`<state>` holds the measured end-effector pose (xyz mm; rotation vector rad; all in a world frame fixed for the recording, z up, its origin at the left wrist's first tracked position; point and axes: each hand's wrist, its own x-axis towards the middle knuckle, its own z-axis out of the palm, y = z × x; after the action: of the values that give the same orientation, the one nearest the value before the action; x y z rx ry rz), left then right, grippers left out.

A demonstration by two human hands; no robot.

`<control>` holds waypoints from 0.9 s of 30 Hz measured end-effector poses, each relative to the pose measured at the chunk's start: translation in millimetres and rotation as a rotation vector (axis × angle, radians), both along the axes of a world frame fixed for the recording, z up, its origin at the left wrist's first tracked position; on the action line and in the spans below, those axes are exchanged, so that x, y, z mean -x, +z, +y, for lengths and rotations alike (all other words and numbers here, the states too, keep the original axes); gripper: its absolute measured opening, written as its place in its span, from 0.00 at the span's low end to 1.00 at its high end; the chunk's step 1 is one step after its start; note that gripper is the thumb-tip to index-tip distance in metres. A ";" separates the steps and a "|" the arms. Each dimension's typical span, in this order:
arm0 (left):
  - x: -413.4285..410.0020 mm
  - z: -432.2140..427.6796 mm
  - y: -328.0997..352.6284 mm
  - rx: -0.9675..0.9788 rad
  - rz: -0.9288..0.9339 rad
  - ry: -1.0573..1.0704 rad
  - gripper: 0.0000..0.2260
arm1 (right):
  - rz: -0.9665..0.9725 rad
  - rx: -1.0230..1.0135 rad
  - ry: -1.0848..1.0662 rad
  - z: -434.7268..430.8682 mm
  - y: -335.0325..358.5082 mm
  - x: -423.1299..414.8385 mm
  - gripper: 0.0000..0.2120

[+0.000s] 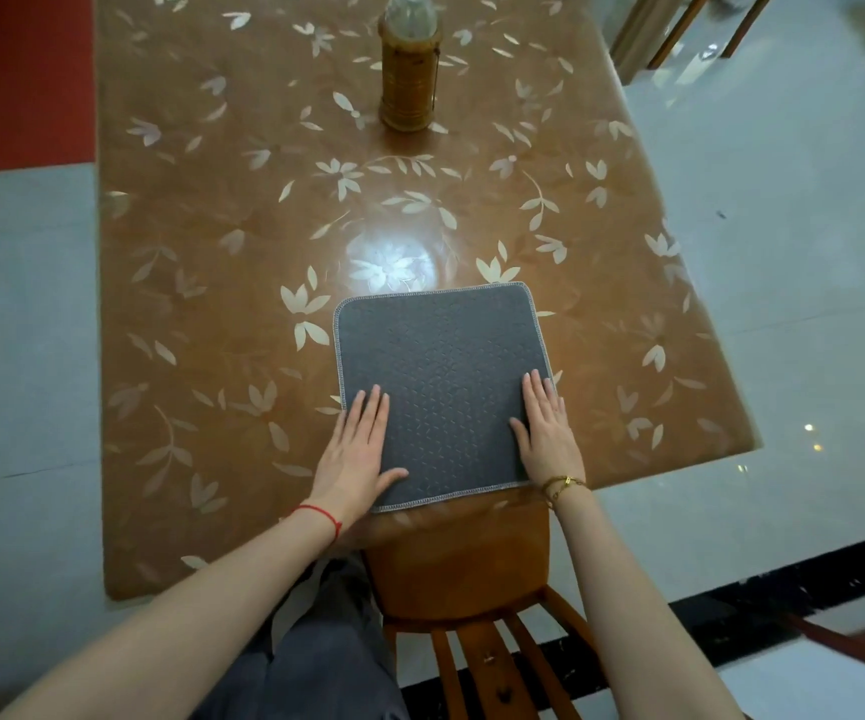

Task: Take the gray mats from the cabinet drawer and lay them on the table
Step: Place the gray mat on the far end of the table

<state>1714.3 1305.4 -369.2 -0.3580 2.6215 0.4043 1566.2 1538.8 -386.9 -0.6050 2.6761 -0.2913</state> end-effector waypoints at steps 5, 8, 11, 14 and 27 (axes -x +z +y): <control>-2.2 1.0 12.5 0.015 -0.018 0.043 0.42 | -0.016 -0.022 -0.146 21.3 7.0 -4.7 0.29; -19.9 4.1 18.4 -0.001 0.014 0.056 0.38 | 0.000 0.010 -0.188 30.6 11.9 -20.0 0.30; -39.8 15.4 22.2 -0.030 0.072 -0.025 0.32 | 0.011 0.055 -0.170 31.6 13.5 -41.4 0.29; -55.3 27.1 18.7 -0.017 0.069 -0.120 0.29 | -0.007 0.056 -0.197 32.5 8.2 -59.8 0.29; -112.4 -4.4 25.2 0.031 -0.089 -0.086 0.29 | -0.007 0.038 -0.431 29.4 7.3 -66.0 0.27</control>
<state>1826.7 1300.9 -344.0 -0.2655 2.5480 0.3124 1632.2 1568.2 -379.6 -0.0280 2.7769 -0.4580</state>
